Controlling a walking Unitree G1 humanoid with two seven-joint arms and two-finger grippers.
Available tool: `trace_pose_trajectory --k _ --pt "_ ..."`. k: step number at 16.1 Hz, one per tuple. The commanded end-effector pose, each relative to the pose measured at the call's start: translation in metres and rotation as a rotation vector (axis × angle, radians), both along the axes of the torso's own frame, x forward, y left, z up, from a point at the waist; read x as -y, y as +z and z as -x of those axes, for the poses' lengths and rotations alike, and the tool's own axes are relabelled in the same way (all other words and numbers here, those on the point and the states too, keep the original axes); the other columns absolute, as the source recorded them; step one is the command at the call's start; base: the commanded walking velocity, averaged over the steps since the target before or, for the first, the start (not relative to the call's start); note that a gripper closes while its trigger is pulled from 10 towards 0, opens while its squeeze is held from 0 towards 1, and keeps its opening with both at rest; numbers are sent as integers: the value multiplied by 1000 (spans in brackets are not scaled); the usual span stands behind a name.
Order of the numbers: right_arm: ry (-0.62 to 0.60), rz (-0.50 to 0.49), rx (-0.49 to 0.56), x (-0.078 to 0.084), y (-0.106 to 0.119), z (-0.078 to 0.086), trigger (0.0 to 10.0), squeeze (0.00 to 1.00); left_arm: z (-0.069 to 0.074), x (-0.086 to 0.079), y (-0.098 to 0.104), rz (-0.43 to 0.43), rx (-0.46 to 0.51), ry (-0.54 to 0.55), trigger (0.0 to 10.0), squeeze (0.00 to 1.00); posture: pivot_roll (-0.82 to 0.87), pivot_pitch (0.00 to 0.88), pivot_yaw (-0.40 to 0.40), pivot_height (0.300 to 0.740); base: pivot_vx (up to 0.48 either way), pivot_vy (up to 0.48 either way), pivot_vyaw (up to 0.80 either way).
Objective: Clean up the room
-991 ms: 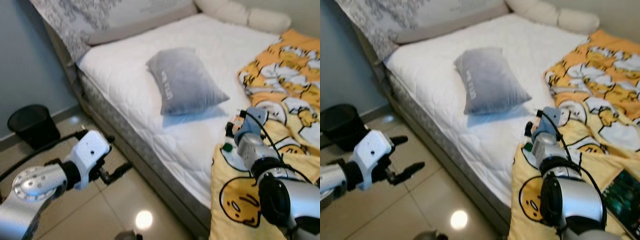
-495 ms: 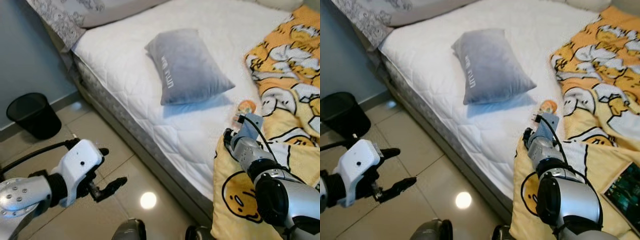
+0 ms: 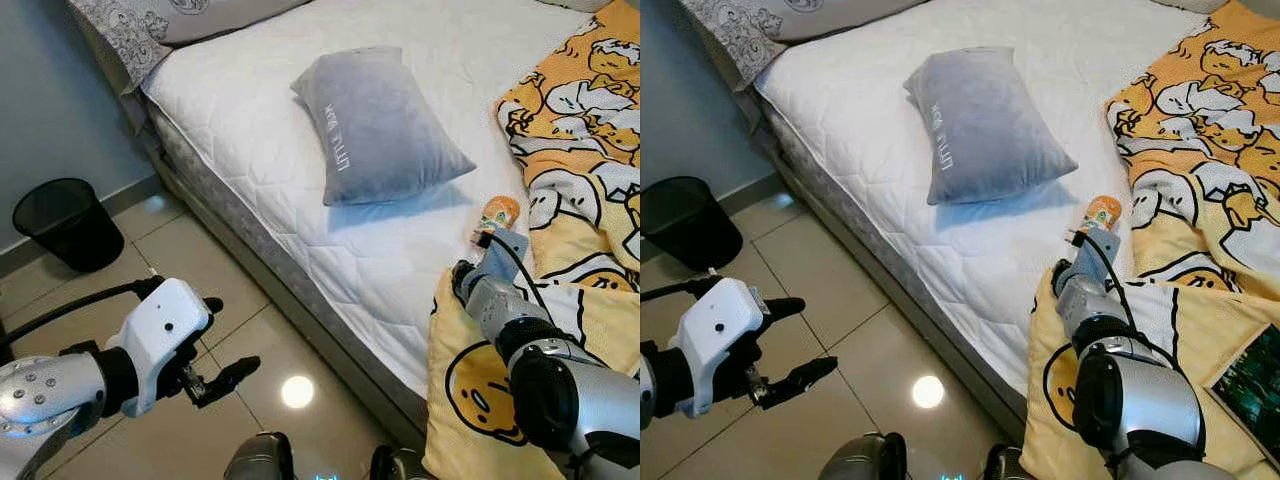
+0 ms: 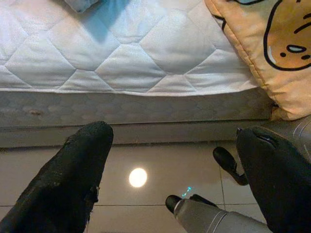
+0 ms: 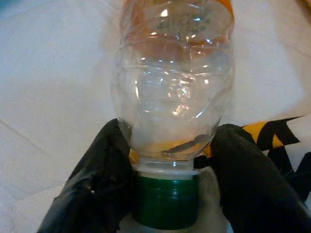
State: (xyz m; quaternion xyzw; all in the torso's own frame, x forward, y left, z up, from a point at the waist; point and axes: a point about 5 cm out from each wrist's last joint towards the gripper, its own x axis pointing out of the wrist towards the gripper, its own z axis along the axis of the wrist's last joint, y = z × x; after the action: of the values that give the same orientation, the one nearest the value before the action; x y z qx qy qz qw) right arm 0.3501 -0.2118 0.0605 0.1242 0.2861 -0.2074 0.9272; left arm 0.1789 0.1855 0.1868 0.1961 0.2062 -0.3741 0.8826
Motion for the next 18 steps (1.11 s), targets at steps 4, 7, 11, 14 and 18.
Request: trace_pose_trajectory --k 4,7,11,14,18 --pt "-14 -14 -42 3 -10 8 0 0 -3 3 0 11 0 3 10000 0 303 188 37 740 0 0 0" --pt "-47 -30 -23 6 -8 7 0 0 -2 5 -1 31 -6 10 10000 0 296 166 29 740 0 0 0" --pt "-89 -126 81 5 1 1 0 0 -9 9 -9 59 12 27 10000 0 245 96 18 740 0 0 0" --pt "-54 -139 151 3 4 -2 0 0 -20 18 -21 129 18 57 10000 0 172 1 13 740 0 0 0" --pt "-54 -148 290 18 10 0 0 0 -44 36 -36 176 78 93 10000 0 92 0 14 740 0 0 0"
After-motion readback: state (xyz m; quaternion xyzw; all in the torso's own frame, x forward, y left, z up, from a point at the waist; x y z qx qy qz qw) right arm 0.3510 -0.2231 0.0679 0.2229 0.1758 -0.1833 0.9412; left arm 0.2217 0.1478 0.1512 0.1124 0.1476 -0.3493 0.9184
